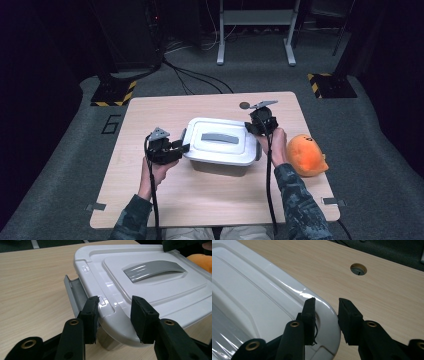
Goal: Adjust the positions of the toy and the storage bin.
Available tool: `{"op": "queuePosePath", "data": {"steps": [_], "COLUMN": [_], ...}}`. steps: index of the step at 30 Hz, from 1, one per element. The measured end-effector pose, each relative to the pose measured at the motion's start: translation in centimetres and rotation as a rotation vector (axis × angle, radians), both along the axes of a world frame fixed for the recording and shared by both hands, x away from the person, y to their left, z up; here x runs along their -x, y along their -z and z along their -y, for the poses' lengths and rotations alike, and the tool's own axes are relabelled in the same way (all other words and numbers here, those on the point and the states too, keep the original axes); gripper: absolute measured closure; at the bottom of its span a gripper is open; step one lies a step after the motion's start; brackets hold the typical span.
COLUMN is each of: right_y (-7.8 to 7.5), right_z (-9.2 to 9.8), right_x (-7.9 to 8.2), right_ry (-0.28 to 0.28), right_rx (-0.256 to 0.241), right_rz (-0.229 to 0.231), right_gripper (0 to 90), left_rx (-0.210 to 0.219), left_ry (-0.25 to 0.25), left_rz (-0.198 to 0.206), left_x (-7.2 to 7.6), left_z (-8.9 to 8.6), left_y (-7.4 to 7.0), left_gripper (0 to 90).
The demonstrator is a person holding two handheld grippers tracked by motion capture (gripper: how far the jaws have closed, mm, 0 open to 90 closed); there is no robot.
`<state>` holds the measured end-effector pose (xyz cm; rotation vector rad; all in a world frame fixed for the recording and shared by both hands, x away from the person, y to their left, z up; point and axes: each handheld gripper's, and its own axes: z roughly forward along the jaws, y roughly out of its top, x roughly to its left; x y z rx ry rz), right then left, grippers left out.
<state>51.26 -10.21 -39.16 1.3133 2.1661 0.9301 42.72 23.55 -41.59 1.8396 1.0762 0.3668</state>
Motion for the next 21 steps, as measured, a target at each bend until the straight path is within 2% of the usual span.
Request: {"op": "queuePosePath", "data": {"steps": [6,8,21], "right_y": [-0.2,-0.2,-0.2], "right_z": [-0.6,-0.6,-1.7], "right_x": [-0.7,-0.9,-1.8], "right_ry": [-0.003,-0.015,-0.005], "right_rx": [0.018,0.023,0.047], "right_rz": [-0.012,-0.004,0.006], "right_gripper": [66.5,66.3,65.3], "left_rx": [0.036,0.035,0.041], "left_ry": [-0.018,-0.026,-0.027], "left_rz": [-0.008,-0.008,-0.008], "left_x": [0.3,0.5,0.8], "left_z": [-0.2,-0.1,-0.2], "left_y": [0.3,0.2,0.2], "left_gripper": [57.3,57.2,56.4]}}
